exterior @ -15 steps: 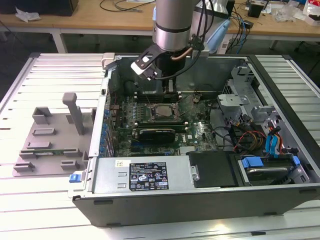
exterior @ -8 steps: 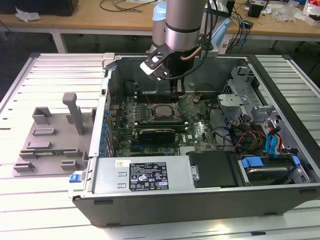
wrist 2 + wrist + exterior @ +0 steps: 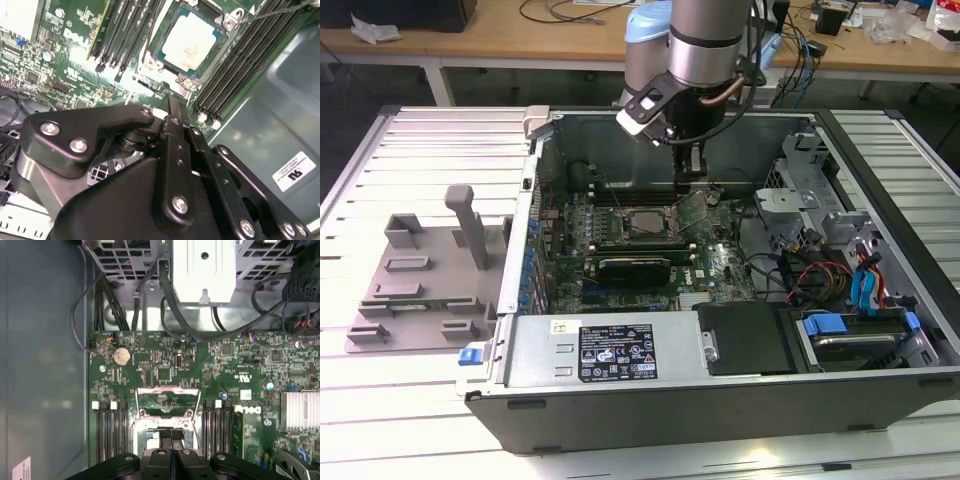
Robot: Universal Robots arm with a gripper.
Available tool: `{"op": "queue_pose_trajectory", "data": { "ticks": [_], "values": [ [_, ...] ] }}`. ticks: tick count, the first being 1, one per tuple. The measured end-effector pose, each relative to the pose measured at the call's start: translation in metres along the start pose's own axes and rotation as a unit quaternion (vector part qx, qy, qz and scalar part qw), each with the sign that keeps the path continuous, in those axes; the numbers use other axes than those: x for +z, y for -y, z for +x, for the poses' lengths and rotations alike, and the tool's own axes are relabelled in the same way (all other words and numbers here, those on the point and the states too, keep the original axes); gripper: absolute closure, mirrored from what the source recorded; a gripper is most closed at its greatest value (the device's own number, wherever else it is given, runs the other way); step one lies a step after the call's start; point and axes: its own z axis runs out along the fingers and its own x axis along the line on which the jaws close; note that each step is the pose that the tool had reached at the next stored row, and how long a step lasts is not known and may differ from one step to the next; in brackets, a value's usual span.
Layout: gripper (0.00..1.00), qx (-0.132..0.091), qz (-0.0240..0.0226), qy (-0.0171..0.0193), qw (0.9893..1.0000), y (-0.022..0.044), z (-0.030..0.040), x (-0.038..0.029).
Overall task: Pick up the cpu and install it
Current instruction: 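Close the cpu cover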
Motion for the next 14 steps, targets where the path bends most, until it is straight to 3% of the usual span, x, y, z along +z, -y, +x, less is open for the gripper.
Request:
{"op": "queue_pose_trajectory", "data": {
  "ticks": [3, 4, 7, 9, 14],
  "values": [
    [0.89, 0.0, -0.0001, 0.0, 1.0, -0.01, 0.0001, 0.0002],
    [0.89, 0.0, 0.0, 0.0, 1.0, -0.016, 0.0001, 0.0003],
    [0.89, 0.0, 0.0, 0.0, 1.0, -0.0436, 0.0004, 0.0008],
    [0.89, 0.0, 0.0, 0.0, 1.0, -0.0558, 0.0006, 0.0012],
    [0.89, 0.0, 0.0102, 0.0003, 0.9999, -0.0602, 0.0004, 0.0182]
  ]
}}
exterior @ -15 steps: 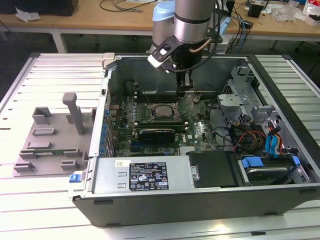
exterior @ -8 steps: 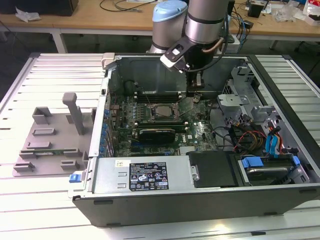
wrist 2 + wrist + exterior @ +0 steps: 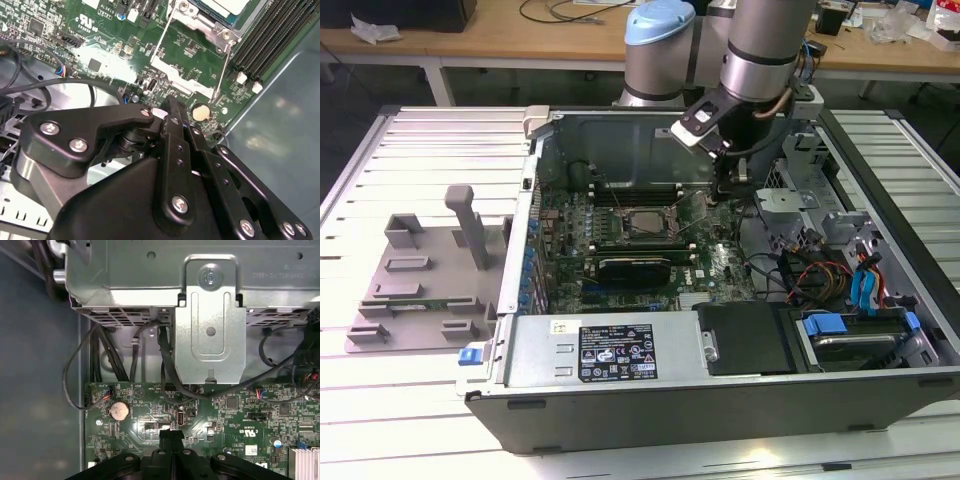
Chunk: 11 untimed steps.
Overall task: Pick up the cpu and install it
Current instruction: 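Close the cpu cover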
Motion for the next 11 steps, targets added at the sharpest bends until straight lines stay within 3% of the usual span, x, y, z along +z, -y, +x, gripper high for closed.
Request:
{"op": "queue_pose_trajectory", "data": {
  "ticks": [5, 10, 11],
  "values": [
    [0.89, 0.0, 0.0006, 0.0001, 1.0, -0.0002, -0.0001, 0.0051],
    [0.89, 0.0, 0.0006, -0.0001, 1.0, 0.0113, -0.0001, 0.0056],
    [0.89, 0.0, 0.0001, 0.0, 1.0, 0.0176, -0.0002, 0.0056]
  ]
}}
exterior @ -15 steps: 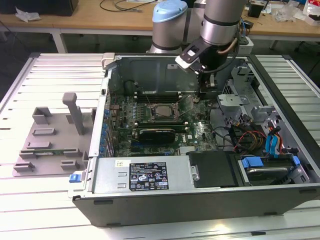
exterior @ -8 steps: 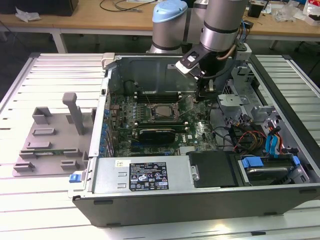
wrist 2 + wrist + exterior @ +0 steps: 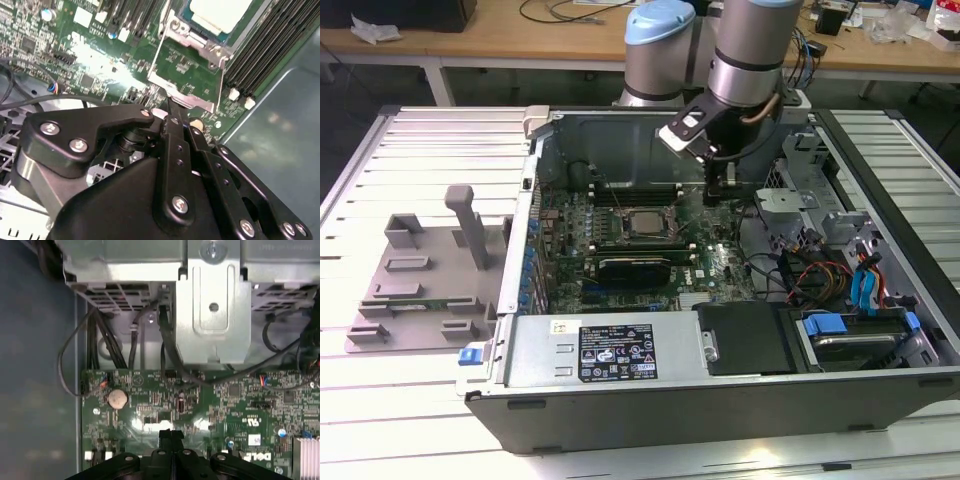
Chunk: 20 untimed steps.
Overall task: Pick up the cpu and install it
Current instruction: 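Close the cpu cover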
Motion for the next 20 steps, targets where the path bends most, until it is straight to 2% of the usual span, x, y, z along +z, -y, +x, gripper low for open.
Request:
{"op": "queue_pose_trajectory", "data": {
  "ticks": [2, 7, 8, 10, 14, 18, 20],
  "values": [
    [0.89, 0.0, -0.0018, 0.0, 1.0, 0.0102, -0.0001, 0.0],
    [0.89, 0.0, -0.0062, -0.0001, 1.0, 0.0453, -0.0005, 0.0001],
    [0.89, 0.0, -0.0065, -0.0001, 1.0, 0.0511, -0.0006, 0.0002],
    [0.89, 0.0, -0.0066, -0.0001, 1.0, 0.0584, -0.0006, 0.0004],
    [0.89, 0.0, -0.0066, 0.0002, 1.0, 0.0586, -0.0006, 0.0005],
    [0.89, 0.0, -0.0066, 0.0002, 1.0, 0.0658, -0.0007, 0.0023],
    [0.89, 0.0, -0.0066, 0.0002, 1.0, 0.0661, -0.0008, 0.0035]
  ]
}}
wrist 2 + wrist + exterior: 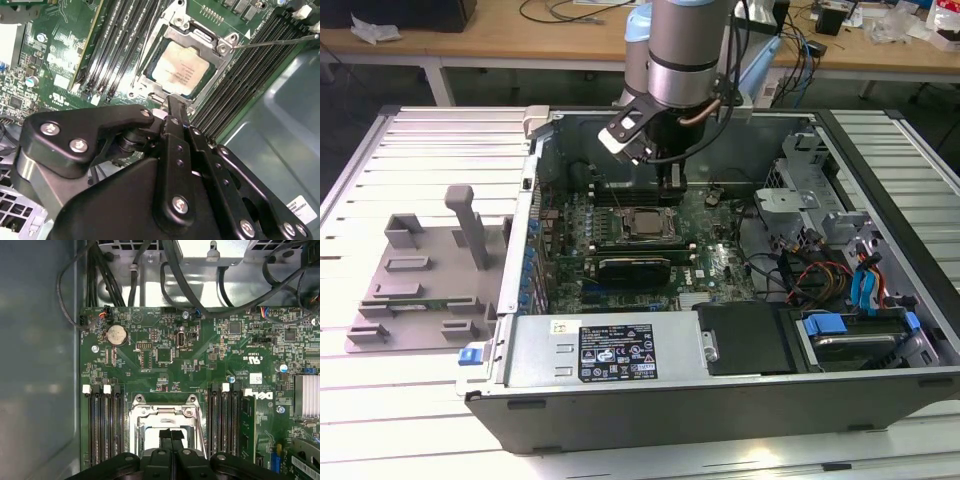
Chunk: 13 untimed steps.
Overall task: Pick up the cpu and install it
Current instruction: 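Close the cpu cover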
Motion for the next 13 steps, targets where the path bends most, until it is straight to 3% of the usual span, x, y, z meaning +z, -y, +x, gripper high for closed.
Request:
{"op": "queue_pose_trajectory", "data": {
  "ticks": [4, 6, 10, 11, 13],
  "values": [
    [0.89, 0.0, 0.0, 0.0, 1.0, 0.0043, -0.0032, 0.0036],
    [0.89, 0.0, 0.0, 0.0001, 1.0, 0.0129, -0.0034, 0.0044],
    [0.89, -0.001, 0.0, 0.0, 1.0, 0.0139, -0.0034, 0.0044],
    [0.89, -0.014, 0.0002, -0.0001, 0.9999, 0.0139, -0.0034, 0.0045],
    [0.89, -0.053, 0.0006, -0.0002, 0.9986, 0.0139, -0.0034, 0.0045]
  ]
}}
